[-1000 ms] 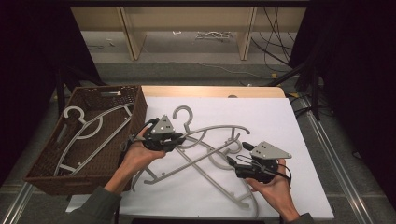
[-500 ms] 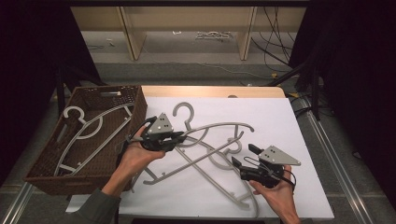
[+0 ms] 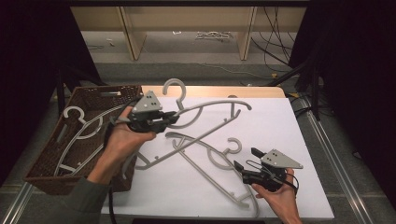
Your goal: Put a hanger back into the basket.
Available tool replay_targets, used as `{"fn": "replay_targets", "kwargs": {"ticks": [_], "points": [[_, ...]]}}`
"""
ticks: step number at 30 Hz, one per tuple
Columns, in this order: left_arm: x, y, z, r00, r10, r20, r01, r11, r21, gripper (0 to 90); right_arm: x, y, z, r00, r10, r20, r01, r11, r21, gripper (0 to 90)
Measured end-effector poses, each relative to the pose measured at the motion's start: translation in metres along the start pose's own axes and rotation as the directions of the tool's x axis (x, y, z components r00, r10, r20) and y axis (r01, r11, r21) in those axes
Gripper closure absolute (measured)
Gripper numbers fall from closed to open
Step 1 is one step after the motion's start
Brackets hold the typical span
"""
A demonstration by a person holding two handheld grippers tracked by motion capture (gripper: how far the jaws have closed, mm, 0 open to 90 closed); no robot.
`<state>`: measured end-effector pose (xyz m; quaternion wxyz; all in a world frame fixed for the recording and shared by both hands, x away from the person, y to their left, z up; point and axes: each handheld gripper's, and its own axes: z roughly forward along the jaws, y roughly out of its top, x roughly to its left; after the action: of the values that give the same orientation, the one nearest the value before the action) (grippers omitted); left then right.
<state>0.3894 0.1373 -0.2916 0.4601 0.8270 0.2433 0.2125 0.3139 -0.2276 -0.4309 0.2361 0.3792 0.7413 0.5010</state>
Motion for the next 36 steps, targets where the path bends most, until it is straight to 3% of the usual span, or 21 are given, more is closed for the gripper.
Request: {"fn": "replay_targets", "kwargs": {"ticks": [4, 11, 16, 17, 22, 23, 25, 26, 27, 29, 34, 36], "points": [[0.015, 0.0, -0.015, 0.9991, -0.021, -0.037, 0.021, 0.9998, -0.002, 81.6, -0.001, 0.0, -0.003, 0.9999, -0.003, 0.013, 0.003, 1.0, 0.012, 23.6], [0.043, -0.014, -0.04, 0.9943, -0.033, -0.102, 0.035, 0.9992, 0.018, 81.6, 0.0, -0.001, -0.002, 0.9998, 0.0, 0.019, -0.001, 1.0, 0.022, 24.0], [0.064, -0.028, -0.051, 0.9844, -0.068, -0.162, 0.074, 0.9967, 0.032, 81.6, -0.001, -0.002, -0.001, 0.9997, 0.002, 0.024, -0.003, 1.0, 0.022, 24.1], [0.068, -0.031, -0.053, 0.9799, -0.098, -0.174, 0.102, 0.9947, 0.016, 81.6, -0.002, -0.002, -0.002, 0.9995, -0.003, 0.03, 0.002, 1.0, 0.03, 24.1], [0.088, -0.043, -0.066, 0.9674, -0.147, -0.206, 0.146, 0.989, -0.021, 81.7, -0.003, -0.002, -0.001, 0.9994, -0.013, 0.034, 0.012, 1.0, 0.018, 24.2], [0.091, -0.044, -0.067, 0.9673, -0.148, -0.206, 0.145, 0.989, -0.03, 81.6, -0.001, -0.002, -0.001, 0.9996, 0.001, 0.027, -0.002, 0.999, 0.033, 24.2], [0.098, -0.048, -0.073, 0.9599, -0.166, -0.226, 0.162, 0.9862, -0.035, 81.6, -0.001, -0.002, -0.001, 0.9997, -0.001, 0.025, 0.0, 0.999, 0.042, 24.2], [0.102, -0.05, -0.076, 0.9528, -0.174, -0.249, 0.171, 0.9847, -0.034, 81.6, -0.001, -0.002, -0.002, 0.9997, 0.005, 0.024, -0.006, 0.999, 0.044, 24.2], [0.107, -0.052, -0.078, 0.9514, -0.176, -0.252, 0.171, 0.9843, -0.042, 81.6, -0.001, -0.002, -0.001, 0.9997, -0.001, 0.025, 0.0, 0.999, 0.04, 24.3], [0.115, -0.058, -0.084, 0.9419, -0.185, -0.28, 0.179, 0.9826, -0.05, 81.6, -0.001, -0.002, -0.002, 0.9997, -0.004, 0.023, 0.003, 0.999, 0.037, 24.3], [0.133, -0.071, -0.094, 0.9266, -0.199, -0.319, 0.186, 0.98, -0.072, 81.6, -0.002, -0.003, -0.001, 0.9997, 0.003, 0.026, -0.004, 0.999, 0.035, 24.3], [0.139, -0.078, -0.098, 0.9164, -0.216, -0.337, 0.201, 0.9764, -0.08, 81.6, -0.002, -0.002, -0.003, 0.9997, 0.005, 0.024, -0.007, 0.998, 0.057, 24.3]]}}
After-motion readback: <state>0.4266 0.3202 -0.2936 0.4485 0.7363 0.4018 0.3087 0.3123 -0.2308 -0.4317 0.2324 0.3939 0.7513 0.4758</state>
